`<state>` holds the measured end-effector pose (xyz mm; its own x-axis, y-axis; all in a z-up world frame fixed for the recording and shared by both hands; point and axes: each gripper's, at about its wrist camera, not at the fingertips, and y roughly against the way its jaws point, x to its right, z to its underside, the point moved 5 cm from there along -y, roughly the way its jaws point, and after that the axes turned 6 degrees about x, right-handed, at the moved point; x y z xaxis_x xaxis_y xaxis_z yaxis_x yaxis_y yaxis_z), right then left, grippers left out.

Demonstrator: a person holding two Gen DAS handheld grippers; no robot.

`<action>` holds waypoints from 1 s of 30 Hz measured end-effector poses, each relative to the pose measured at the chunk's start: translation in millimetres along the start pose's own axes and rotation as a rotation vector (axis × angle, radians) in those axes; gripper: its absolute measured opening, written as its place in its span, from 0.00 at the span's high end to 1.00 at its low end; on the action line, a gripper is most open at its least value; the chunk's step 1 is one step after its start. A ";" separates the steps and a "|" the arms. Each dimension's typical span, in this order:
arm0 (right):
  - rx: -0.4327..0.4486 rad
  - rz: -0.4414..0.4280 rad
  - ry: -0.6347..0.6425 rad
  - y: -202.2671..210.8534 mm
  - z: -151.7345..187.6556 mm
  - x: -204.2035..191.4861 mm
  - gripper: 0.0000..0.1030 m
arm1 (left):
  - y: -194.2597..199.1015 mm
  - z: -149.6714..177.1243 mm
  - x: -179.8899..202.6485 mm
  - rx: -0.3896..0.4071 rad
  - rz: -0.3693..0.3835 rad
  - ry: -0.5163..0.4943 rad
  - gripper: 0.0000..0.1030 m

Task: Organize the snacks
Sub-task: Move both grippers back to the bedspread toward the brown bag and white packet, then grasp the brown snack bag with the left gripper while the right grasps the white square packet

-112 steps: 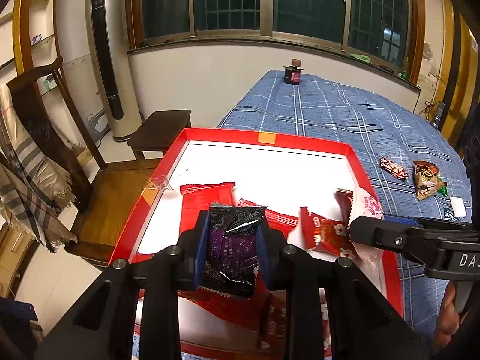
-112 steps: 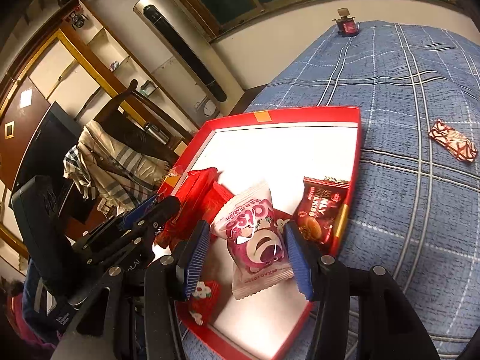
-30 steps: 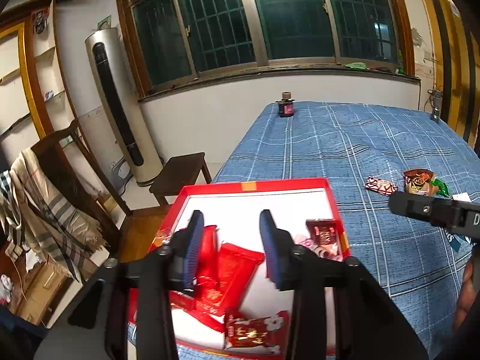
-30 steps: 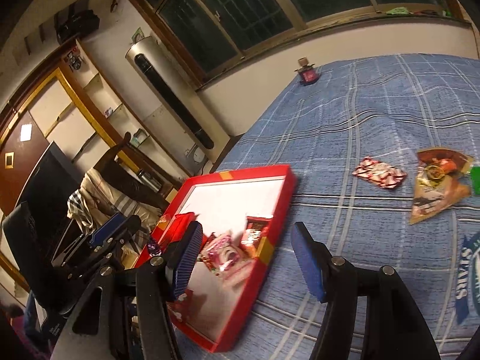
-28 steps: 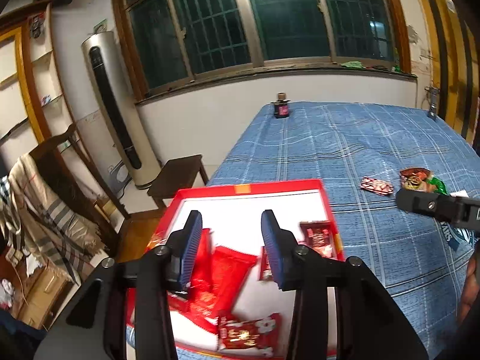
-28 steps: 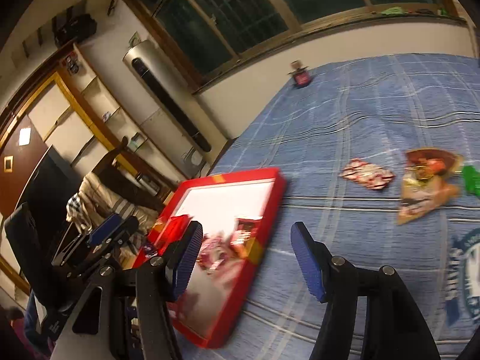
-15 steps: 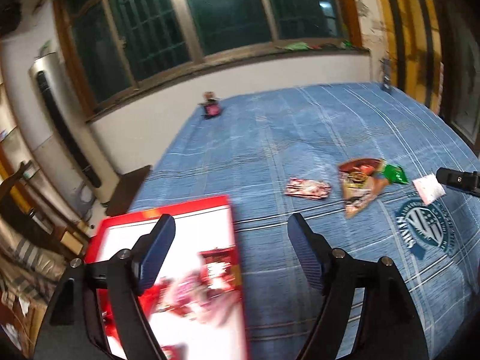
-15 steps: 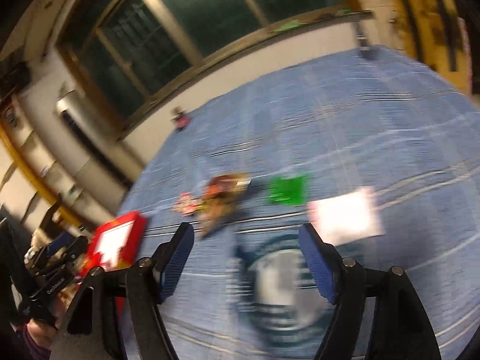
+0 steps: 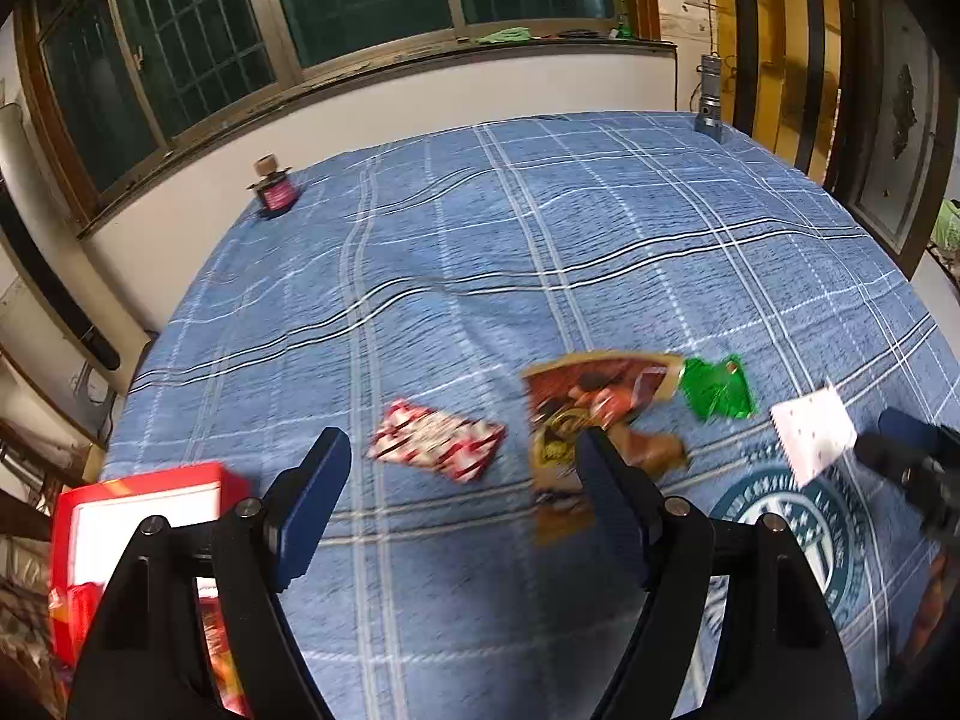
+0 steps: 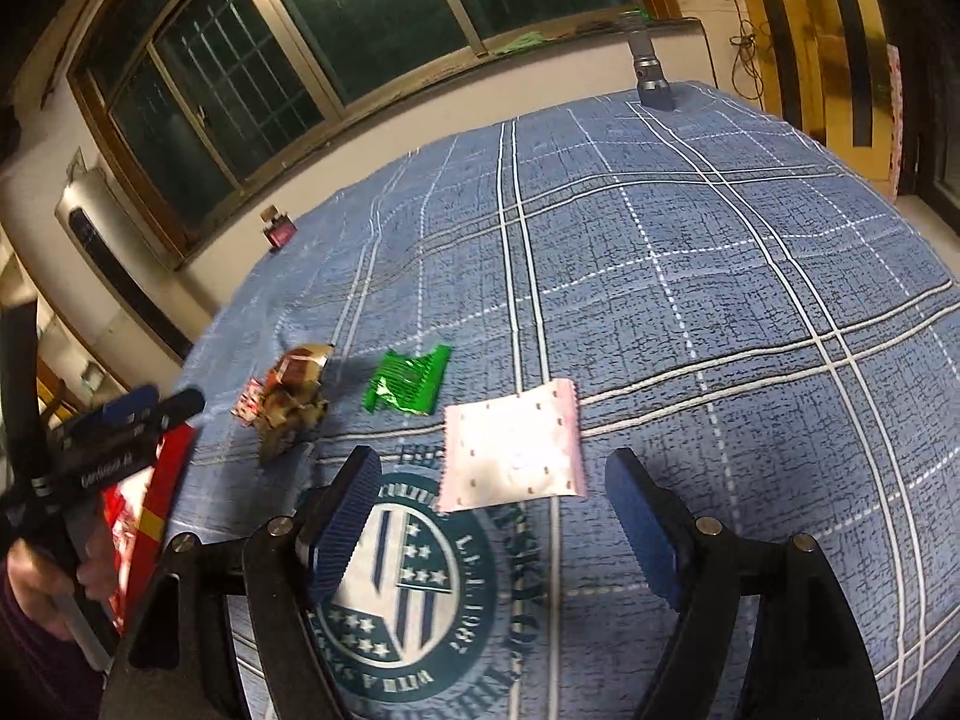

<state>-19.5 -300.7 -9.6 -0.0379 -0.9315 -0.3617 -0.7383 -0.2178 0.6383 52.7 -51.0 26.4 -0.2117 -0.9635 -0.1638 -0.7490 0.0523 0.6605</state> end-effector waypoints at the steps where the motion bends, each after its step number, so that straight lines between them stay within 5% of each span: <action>1: -0.008 0.009 0.014 -1.3 -0.2 0.2 0.22 | -4.9 -0.7 4.2 -0.008 0.005 0.004 0.25; 13: -0.122 0.102 0.164 -35.7 -3.2 -23.1 0.22 | -38.6 -4.7 33.9 -0.020 0.025 0.008 0.24; 23: -0.136 0.174 0.241 -54.0 10.1 -28.1 0.25 | -46.6 1.2 49.8 -0.063 0.141 0.033 0.23; 30: -0.096 0.206 0.309 -55.4 13.4 -33.4 0.40 | -55.4 3.3 62.1 -0.068 0.152 0.025 0.23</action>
<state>13.7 -253.7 -42.0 0.0369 -0.9993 -0.0070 -0.6696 -0.0299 0.7421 79.0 -112.9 -22.8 -0.3030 -0.9521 -0.0411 -0.6652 0.1804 0.7245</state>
